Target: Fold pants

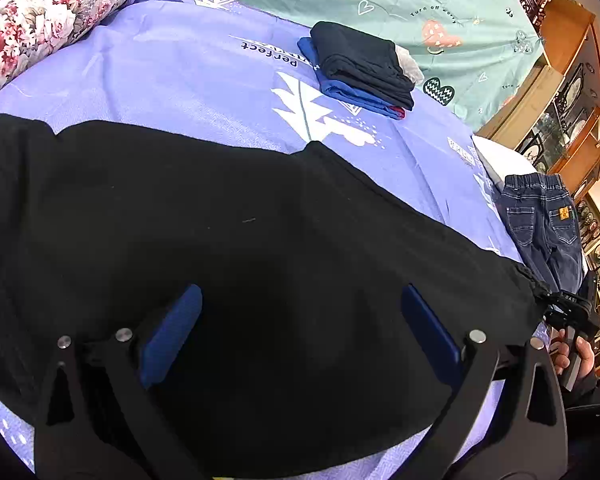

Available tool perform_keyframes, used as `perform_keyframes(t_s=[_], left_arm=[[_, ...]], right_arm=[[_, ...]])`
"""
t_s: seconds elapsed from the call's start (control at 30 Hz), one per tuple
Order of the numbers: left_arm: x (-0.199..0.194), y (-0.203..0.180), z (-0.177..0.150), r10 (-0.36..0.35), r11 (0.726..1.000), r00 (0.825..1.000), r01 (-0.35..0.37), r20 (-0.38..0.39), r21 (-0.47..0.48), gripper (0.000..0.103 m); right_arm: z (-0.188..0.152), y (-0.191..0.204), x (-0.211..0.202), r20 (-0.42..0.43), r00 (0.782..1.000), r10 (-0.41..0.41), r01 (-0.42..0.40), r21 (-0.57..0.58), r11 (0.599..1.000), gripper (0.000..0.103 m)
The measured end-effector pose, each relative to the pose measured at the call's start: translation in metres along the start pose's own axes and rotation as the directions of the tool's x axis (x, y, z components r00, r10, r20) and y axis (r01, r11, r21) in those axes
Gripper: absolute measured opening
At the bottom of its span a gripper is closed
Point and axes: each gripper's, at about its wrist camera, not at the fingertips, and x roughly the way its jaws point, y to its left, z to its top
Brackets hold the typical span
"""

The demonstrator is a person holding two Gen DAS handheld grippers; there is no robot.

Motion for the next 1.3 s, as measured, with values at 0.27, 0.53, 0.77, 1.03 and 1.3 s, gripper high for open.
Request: perform_keyframes(t_s=[0.27,0.53,0.77,1.03,1.3], left_arm=[[-0.019,0.008,-0.002,0.023,0.999,0.999,-0.022,0.027,-0.039,0.101],[-0.057,0.035,-0.017,0.086,0.985,0.993,-0.073,0.076,-0.153,0.101],[-0.069,0.040,-0.024,0.109,0.983,0.990,-0.093,0.093,-0.159,0.101],[-0.058,0.032,-0.020,0.105,0.986,0.992,-0.093,0.075,-0.141,0.101],[-0.056,0.034,-0.019,0.096,0.987,0.993,-0.086,0.070,-0.137,0.101]], right_arm=[[-0.009,0.121,-0.041,0.080,0.986,0.145,-0.111,-0.327,0.939,0.014],[-0.121,0.306,0.062,-0.251,0.960,0.124,-0.274,-0.748,0.604,0.016],[-0.154,0.312,0.071,-0.292,0.954,0.073,-0.290,-0.828,0.480,0.056],[-0.111,0.303,0.053,-0.311,0.941,0.137,-0.330,-0.742,0.584,0.054],[-0.146,0.328,0.105,-0.356,0.934,-0.041,-0.289,-0.816,0.501,0.036]])
